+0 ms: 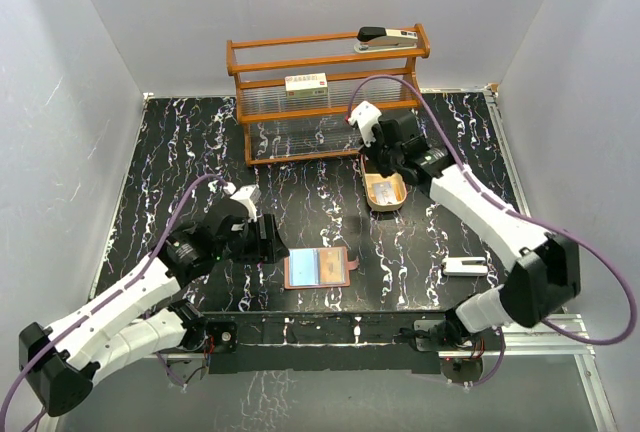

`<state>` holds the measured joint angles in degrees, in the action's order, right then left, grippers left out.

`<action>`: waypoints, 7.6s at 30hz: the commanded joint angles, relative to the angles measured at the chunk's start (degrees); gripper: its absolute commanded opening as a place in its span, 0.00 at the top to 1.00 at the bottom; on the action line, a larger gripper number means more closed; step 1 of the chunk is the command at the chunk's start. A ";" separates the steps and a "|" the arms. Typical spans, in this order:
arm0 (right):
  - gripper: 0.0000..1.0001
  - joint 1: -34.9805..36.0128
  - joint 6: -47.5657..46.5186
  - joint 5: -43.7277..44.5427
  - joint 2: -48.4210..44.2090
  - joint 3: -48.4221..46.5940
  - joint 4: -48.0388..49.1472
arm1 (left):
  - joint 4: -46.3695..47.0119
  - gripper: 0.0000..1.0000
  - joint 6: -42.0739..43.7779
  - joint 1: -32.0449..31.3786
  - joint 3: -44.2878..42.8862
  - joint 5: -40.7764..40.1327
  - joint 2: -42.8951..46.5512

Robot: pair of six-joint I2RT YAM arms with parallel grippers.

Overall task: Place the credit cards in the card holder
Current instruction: Insert the credit card into the card holder.

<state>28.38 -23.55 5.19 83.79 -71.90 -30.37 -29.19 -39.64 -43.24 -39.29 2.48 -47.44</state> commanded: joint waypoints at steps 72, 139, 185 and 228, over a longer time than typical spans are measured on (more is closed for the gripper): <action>0.96 10.56 61.89 -35.87 8.16 29.43 16.01 | 19.05 1.00 -5.46 0.62 13.39 4.02 -22.45; 0.88 10.91 72.07 -35.07 9.54 33.87 32.80 | 21.31 1.00 -8.41 0.62 14.94 6.46 -22.54; 0.55 18.90 71.15 -26.53 7.65 26.07 25.80 | 24.26 1.00 -9.21 0.57 15.81 9.16 -21.93; 0.55 22.63 70.73 -22.98 10.91 23.25 23.42 | 14.44 1.00 -15.80 0.57 17.34 5.71 -13.17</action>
<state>50.39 49.54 -19.20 93.86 -45.15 -4.10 -7.73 -54.57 -42.44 -21.91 9.98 -63.79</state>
